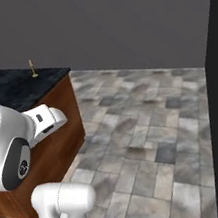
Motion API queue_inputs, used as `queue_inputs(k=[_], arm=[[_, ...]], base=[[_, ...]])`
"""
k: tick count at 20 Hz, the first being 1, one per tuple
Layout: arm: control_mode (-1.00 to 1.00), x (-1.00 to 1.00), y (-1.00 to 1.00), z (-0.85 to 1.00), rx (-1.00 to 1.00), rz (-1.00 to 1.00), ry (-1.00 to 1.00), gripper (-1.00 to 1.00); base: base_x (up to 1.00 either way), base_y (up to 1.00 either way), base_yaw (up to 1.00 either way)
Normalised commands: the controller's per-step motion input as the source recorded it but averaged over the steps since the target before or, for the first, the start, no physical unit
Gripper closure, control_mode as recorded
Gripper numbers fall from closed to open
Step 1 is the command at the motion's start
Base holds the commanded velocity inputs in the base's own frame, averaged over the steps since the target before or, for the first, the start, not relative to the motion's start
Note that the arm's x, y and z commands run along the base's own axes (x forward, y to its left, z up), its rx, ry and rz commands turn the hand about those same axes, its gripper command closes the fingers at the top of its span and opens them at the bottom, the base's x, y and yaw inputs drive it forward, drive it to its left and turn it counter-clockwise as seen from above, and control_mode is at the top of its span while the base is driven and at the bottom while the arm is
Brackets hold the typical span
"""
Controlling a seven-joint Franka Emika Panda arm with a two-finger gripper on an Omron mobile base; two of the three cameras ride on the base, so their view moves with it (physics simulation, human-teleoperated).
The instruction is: Pick the candle and candle from the dining table and place them in the open cabinet. Close the cabinet after placing the objects.
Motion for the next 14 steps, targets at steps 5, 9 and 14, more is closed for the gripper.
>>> queue_inputs(k=[5,9,14], arm=[[1.0,0.0,0.0,0.0,0.0,0.0,0.0,-1.0],[1.0,0.0,0.0,0.0,0.0,0.0,0.0,-1.0],[1.0,0.0,0.0,0.0,0.0,0.0,0.0,-1.0]], base=[[0.51,-0.53,0.26],[0.5,-0.54,0.26],[0.48,-0.56,0.27]])
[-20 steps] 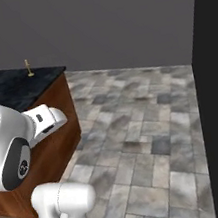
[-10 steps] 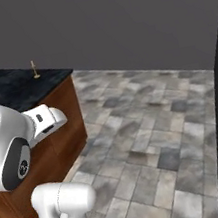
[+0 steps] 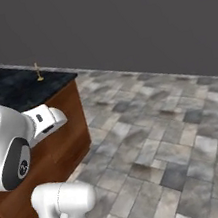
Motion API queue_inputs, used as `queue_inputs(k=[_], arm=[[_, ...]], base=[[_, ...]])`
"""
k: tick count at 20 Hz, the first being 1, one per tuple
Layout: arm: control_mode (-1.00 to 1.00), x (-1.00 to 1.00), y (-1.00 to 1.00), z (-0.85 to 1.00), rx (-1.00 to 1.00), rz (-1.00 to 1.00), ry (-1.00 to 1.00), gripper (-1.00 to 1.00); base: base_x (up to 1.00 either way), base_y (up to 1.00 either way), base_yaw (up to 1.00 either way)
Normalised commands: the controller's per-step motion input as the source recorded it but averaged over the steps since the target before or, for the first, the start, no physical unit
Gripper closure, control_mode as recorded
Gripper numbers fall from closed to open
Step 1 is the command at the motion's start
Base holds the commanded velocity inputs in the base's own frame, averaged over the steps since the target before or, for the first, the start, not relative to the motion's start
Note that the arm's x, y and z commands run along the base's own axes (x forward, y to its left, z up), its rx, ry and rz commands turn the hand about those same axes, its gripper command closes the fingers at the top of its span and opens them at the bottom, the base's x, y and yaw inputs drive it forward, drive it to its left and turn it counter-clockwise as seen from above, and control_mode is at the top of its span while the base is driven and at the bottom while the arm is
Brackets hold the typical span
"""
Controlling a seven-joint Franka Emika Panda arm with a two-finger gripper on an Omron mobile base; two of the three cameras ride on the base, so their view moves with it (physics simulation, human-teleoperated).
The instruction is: Pick the candle and candle from the dining table and place them in the open cabinet. Close the cabinet after placing the objects.
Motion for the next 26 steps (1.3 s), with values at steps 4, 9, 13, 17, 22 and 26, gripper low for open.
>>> queue_inputs(k=[4,9,13,17,22,26], arm=[[1.0,0.0,0.0,0.0,0.0,0.0,0.0,-1.0],[1.0,0.0,0.0,0.0,0.0,0.0,0.0,-1.0],[1.0,0.0,0.0,0.0,0.0,0.0,0.0,-1.0],[1.0,0.0,0.0,0.0,0.0,0.0,0.0,-1.0],[1.0,0.0,0.0,0.0,0.0,0.0,0.0,-1.0],[1.0,0.0,0.0,0.0,0.0,0.0,0.0,-1.0]], base=[[0.47,-0.59,0.27],[0.44,-0.59,0.28],[0.37,-0.59,0.3],[0.29,-0.61,0.3],[0.22,-0.64,0.3],[0.23,-0.66,0.3]])
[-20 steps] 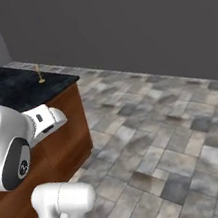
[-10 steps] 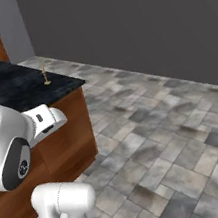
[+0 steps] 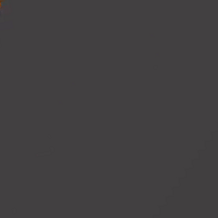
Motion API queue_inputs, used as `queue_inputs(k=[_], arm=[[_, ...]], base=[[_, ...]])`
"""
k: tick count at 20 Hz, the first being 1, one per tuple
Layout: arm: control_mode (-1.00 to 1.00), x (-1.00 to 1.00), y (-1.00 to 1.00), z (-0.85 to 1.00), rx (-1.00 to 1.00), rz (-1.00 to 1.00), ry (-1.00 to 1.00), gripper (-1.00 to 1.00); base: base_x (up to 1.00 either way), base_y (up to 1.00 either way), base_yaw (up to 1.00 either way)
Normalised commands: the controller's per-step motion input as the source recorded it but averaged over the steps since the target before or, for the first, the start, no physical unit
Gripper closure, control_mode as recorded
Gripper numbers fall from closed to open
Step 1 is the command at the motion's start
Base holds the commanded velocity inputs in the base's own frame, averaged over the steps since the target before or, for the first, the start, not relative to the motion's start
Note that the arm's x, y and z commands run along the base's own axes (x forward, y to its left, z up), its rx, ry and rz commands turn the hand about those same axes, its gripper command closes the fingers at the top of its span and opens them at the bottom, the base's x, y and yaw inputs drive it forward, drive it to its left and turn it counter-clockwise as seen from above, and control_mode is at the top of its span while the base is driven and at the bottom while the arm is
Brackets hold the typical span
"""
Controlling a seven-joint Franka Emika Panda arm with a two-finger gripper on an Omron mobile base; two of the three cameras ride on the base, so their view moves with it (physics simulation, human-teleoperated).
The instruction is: Pick the candle and candle from the dining table and place them in the open cabinet. Close the cabinet after placing the objects.
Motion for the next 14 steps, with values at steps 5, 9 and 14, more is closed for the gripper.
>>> queue_inputs(k=[5,9,14], arm=[[1.0,0.0,0.0,0.0,0.0,0.0,0.0,-1.0],[1.0,0.0,0.0,0.0,0.0,0.0,0.0,-1.0],[1.0,0.0,0.0,0.0,0.0,0.0,0.0,-1.0]], base=[[0.27,-0.7,0.3],[0.29,-0.7,0.29],[0.31,-0.67,0.28]])
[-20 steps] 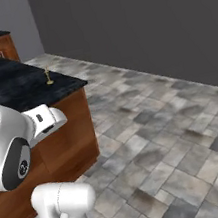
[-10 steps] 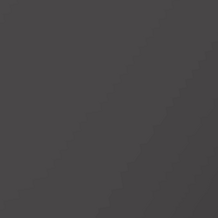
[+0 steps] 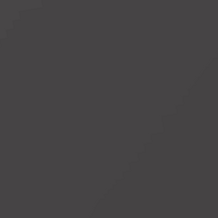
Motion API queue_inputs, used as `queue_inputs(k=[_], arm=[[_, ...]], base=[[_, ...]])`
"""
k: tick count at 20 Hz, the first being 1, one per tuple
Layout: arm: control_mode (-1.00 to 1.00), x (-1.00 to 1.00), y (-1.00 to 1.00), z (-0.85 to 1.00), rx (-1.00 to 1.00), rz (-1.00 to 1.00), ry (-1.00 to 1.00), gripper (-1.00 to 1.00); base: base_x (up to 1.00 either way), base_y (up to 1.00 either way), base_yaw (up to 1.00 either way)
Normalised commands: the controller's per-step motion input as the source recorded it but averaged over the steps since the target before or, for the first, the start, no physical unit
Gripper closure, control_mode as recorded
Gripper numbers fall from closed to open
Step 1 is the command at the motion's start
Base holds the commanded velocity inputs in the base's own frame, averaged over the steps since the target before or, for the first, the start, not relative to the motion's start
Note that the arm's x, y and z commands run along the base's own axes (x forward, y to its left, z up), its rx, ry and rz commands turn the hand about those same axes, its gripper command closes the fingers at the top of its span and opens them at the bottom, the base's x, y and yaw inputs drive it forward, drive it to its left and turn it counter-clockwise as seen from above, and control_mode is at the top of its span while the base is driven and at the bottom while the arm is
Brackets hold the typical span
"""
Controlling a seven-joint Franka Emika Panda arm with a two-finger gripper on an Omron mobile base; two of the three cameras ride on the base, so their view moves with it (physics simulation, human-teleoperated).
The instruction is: Pick the candle and candle from the dining table and place them in the open cabinet. Close the cabinet after placing the objects.
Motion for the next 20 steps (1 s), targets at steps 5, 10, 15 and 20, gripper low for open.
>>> queue_inputs(k=[5,10,15,20], arm=[[1.0,0.0,0.0,0.0,0.0,0.0,0.0,-1.0],[1.0,0.0,0.0,0.0,0.0,0.0,0.0,-1.0],[1.0,0.0,0.0,0.0,0.0,0.0,0.0,-1.0],[1.0,0.0,0.0,0.0,0.0,0.0,0.0,-1.0]], base=[[0.28,-0.61,0.27],[0.26,-0.51,0.27],[0.3,-0.36,0.25],[0.35,-0.26,0.23]])
